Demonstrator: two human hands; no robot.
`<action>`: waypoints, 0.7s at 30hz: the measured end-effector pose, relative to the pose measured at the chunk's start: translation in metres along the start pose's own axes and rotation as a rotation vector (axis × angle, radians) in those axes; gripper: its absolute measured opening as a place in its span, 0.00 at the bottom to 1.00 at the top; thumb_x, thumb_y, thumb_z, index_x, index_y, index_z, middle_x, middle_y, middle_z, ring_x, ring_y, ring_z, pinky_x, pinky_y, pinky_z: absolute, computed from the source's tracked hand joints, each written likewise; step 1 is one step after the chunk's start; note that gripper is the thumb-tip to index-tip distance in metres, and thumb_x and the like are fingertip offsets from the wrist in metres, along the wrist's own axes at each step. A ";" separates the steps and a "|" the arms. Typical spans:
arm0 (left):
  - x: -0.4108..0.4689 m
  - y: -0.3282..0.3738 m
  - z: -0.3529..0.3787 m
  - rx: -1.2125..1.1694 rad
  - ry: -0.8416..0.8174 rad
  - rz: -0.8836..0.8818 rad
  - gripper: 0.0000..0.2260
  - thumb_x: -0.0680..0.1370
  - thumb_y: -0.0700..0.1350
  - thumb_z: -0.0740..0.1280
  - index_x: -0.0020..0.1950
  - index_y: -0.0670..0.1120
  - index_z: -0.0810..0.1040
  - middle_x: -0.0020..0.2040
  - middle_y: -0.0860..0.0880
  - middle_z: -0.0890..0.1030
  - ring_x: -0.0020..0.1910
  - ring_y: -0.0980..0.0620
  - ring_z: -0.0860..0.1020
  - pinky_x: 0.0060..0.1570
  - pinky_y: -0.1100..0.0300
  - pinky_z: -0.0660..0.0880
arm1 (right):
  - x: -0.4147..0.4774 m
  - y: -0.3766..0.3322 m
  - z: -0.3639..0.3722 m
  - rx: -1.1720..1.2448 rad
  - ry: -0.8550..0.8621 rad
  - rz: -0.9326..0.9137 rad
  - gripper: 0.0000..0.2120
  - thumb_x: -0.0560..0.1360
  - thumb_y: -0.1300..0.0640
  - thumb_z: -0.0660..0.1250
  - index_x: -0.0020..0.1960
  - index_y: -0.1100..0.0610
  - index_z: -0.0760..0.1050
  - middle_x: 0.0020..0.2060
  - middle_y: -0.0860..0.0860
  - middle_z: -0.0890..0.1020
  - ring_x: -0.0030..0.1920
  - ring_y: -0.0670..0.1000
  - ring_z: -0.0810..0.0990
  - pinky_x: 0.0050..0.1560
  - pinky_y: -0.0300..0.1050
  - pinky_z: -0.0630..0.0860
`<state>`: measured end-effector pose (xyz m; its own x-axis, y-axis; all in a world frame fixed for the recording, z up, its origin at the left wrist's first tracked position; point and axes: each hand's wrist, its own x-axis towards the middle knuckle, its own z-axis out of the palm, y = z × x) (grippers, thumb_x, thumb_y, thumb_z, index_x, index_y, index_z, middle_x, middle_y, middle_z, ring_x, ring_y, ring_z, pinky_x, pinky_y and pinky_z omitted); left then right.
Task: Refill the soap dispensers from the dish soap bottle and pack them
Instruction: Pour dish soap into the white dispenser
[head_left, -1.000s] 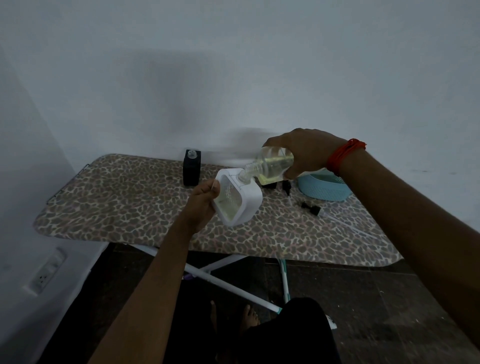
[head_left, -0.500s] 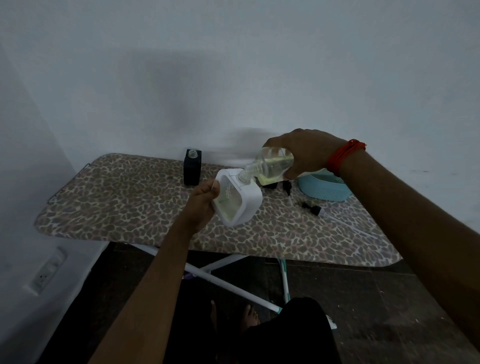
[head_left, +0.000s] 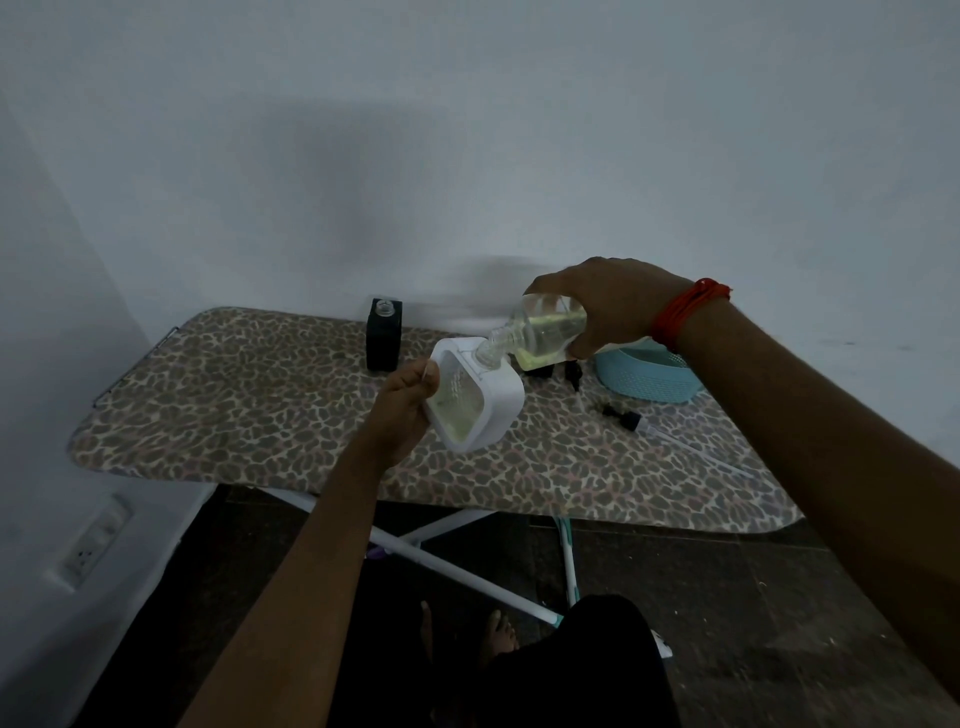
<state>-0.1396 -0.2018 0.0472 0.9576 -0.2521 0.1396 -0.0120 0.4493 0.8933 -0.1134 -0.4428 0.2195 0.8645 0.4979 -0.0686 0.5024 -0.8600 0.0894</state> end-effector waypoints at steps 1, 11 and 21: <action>0.000 0.000 0.000 0.004 -0.003 0.000 0.15 0.79 0.45 0.58 0.48 0.49 0.86 0.49 0.49 0.85 0.49 0.52 0.83 0.46 0.58 0.79 | 0.000 0.000 0.000 -0.006 0.000 -0.001 0.39 0.68 0.52 0.79 0.75 0.46 0.66 0.64 0.47 0.79 0.62 0.53 0.76 0.52 0.44 0.68; 0.000 0.000 0.000 0.008 0.012 -0.017 0.22 0.84 0.39 0.53 0.45 0.49 0.87 0.46 0.50 0.85 0.47 0.53 0.83 0.44 0.60 0.79 | -0.001 -0.003 0.000 -0.011 0.004 -0.003 0.39 0.68 0.51 0.79 0.75 0.46 0.66 0.64 0.47 0.78 0.62 0.53 0.76 0.55 0.48 0.72; 0.002 -0.004 -0.006 -0.004 0.021 -0.007 0.16 0.80 0.44 0.58 0.47 0.48 0.86 0.48 0.48 0.85 0.48 0.51 0.83 0.45 0.58 0.80 | 0.000 -0.005 0.000 -0.013 -0.003 0.003 0.40 0.68 0.50 0.79 0.75 0.45 0.65 0.65 0.47 0.78 0.63 0.53 0.76 0.58 0.50 0.73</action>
<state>-0.1364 -0.1994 0.0412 0.9634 -0.2372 0.1246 -0.0043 0.4513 0.8923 -0.1159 -0.4383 0.2191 0.8662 0.4946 -0.0714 0.4996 -0.8602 0.1023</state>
